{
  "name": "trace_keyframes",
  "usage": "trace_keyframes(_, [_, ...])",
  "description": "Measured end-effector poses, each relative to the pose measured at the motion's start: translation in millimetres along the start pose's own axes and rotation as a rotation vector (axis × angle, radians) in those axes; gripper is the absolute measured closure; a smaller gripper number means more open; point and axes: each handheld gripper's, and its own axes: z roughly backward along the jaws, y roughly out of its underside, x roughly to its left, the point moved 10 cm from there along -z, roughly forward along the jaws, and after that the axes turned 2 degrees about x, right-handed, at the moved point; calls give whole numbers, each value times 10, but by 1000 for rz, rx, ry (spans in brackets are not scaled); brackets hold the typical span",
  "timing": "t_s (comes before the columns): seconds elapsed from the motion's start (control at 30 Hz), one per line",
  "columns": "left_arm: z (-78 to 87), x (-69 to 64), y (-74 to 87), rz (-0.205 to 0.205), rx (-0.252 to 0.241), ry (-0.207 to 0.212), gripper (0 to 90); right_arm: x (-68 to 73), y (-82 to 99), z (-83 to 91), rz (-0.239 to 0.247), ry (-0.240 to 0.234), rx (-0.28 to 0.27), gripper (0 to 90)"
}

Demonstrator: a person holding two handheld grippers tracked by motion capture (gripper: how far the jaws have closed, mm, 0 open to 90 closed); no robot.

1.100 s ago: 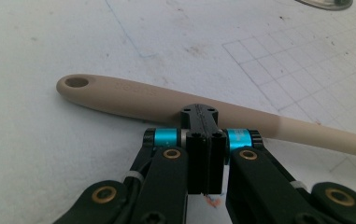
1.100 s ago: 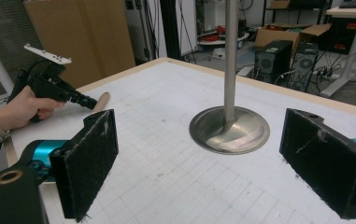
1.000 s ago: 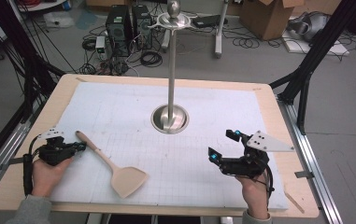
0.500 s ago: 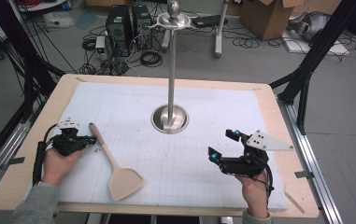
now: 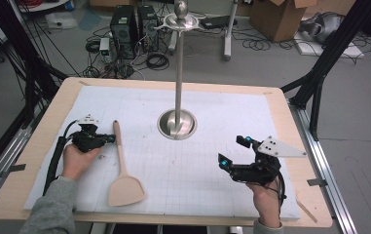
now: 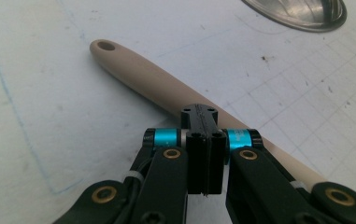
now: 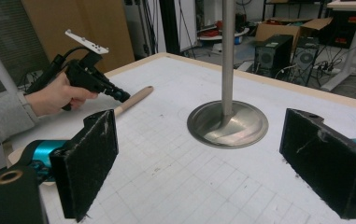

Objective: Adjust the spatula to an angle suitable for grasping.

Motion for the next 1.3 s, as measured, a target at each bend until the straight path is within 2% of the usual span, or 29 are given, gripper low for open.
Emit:
trace_keyframes(0.23, [-53, -33, -43, -10, 17, -3, 898, -17, 10, 34, -3, 6, -3, 107])
trace_keyframes(0.3, [1, -54, -85, 7, -11, 12, 898, -6, -2, 46, -3, 6, -5, 107])
trace_keyframes(0.4, [140, -90, -131, -7, -25, 7, 898, 1, -11, 50, 0, 5, -8, 107])
trace_keyframes(0.53, [318, -220, -150, -32, -49, 22, 898, 24, -14, 42, 6, 1, -5, 107])
trace_keyframes(0.67, [384, -418, -64, -53, -48, 69, 898, 55, -25, 32, 14, 1, -4, 106])
trace_keyframes(0.83, [374, -638, 33, -59, -57, 115, 898, 84, -16, -6, 22, -3, 7, 107])
trace_keyframes(0.93, [321, -756, 79, -93, -39, 116, 898, 91, -9, -28, 19, -5, 12, 107])
trace_keyframes(1.0, [273, -824, 101, -94, -34, 131, 898, 92, -3, -36, 23, -7, 16, 107])
trace_keyframes(1.13, [190, -933, 127, -119, -14, 132, 899, 92, -6, -25, 21, -10, 14, 107])
trace_keyframes(1.3, [99, -1021, 173, -152, 33, 119, 899, 76, -15, 3, 22, -7, 7, 107])
